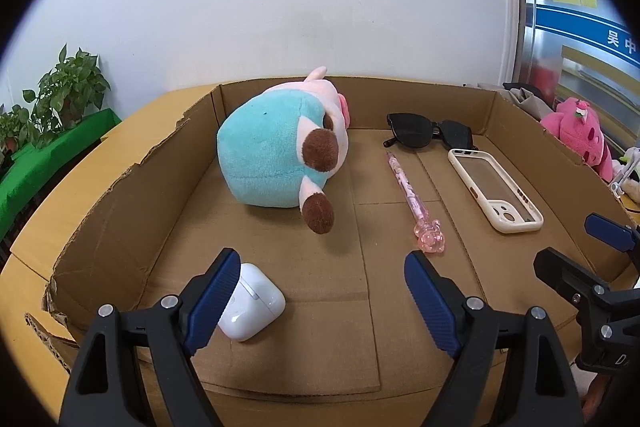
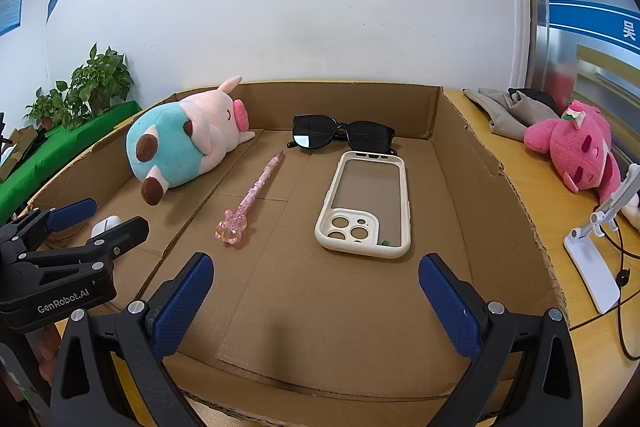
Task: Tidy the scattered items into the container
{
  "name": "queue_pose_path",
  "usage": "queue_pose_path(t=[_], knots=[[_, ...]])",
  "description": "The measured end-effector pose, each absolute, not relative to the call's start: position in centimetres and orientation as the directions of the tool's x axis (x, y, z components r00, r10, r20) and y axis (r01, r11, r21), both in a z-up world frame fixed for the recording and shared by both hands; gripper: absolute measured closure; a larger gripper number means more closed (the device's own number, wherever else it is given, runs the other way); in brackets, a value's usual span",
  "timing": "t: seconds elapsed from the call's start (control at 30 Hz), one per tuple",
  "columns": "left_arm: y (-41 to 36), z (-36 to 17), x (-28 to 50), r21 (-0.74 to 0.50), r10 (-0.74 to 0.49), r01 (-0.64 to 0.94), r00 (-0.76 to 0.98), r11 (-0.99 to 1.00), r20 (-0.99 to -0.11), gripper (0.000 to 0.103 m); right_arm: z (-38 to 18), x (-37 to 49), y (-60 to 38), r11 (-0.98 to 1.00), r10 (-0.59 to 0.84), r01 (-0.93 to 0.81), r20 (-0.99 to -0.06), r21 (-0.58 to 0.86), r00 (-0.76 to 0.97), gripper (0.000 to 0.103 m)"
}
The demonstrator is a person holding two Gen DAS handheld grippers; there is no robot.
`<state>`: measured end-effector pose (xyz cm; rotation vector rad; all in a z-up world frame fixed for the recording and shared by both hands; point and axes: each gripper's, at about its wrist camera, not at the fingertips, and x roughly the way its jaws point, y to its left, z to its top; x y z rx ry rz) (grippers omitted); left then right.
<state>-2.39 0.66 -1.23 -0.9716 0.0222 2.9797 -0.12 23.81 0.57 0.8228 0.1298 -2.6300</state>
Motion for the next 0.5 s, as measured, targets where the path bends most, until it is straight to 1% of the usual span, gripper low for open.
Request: queue_pose_path(t=[0.5], knots=[[0.61,-1.2,-2.42,0.012,0.004,-0.014,-0.809,-1.0,-0.587,0.019,0.57,-0.12,23.84,-0.923,-0.33,0.384,-0.564,0.024,-0.757,0.0]])
